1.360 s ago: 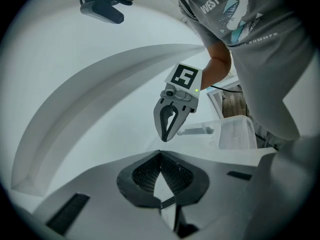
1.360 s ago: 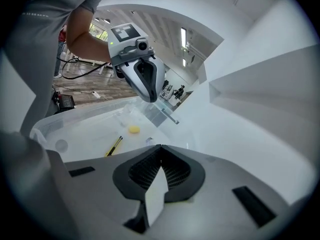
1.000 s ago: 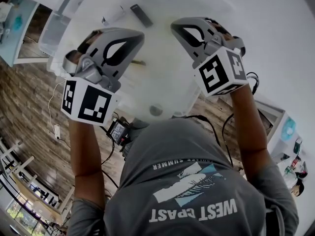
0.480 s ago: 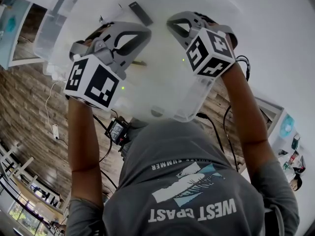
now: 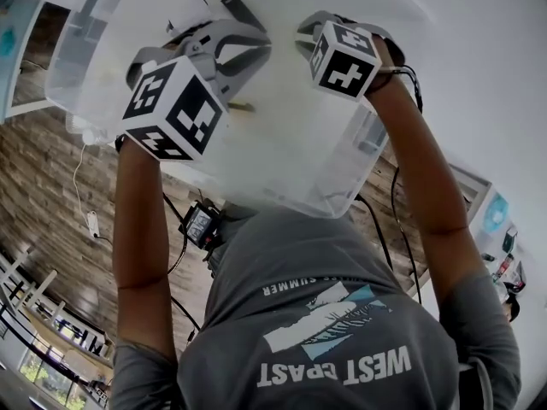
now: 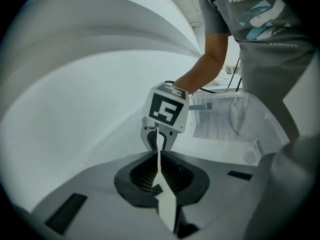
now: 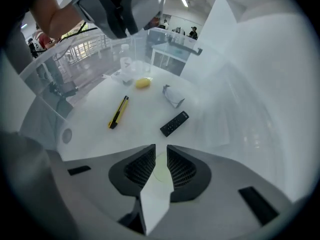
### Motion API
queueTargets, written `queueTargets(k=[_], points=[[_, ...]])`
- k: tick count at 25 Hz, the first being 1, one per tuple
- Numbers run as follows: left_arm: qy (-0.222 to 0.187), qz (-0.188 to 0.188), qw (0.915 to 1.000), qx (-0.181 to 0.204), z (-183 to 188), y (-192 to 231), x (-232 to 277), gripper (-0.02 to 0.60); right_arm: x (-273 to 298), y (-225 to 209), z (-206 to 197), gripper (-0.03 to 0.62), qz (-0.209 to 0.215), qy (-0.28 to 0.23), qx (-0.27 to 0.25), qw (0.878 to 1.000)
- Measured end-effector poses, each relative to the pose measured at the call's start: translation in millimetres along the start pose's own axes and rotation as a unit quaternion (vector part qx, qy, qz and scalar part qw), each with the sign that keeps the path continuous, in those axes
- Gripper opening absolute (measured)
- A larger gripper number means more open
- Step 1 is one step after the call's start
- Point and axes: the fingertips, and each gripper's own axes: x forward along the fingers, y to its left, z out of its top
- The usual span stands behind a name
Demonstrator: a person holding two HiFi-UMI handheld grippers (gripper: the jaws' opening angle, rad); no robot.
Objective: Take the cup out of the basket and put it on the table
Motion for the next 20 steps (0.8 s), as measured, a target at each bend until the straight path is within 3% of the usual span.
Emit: queueTargets(k=[6, 12, 20], points=[[0.016, -0.029, 0.9994, -0.004, -5, -5, 19, 0.012, 34, 2, -18, 0.091, 0.044, 0.044, 0.021, 0.998], [0.028, -0.057, 0.9980, -0.001, -1, -14, 31, 0.074, 47, 17, -41, 0.091, 0.081, 0.093, 0.026, 0.992], [0.032, -0.074, 0.9967, -0.005, -3, -22, 40, 0.143, 67, 15, -58, 0.098, 0.069, 0.132, 0.000, 0.989]])
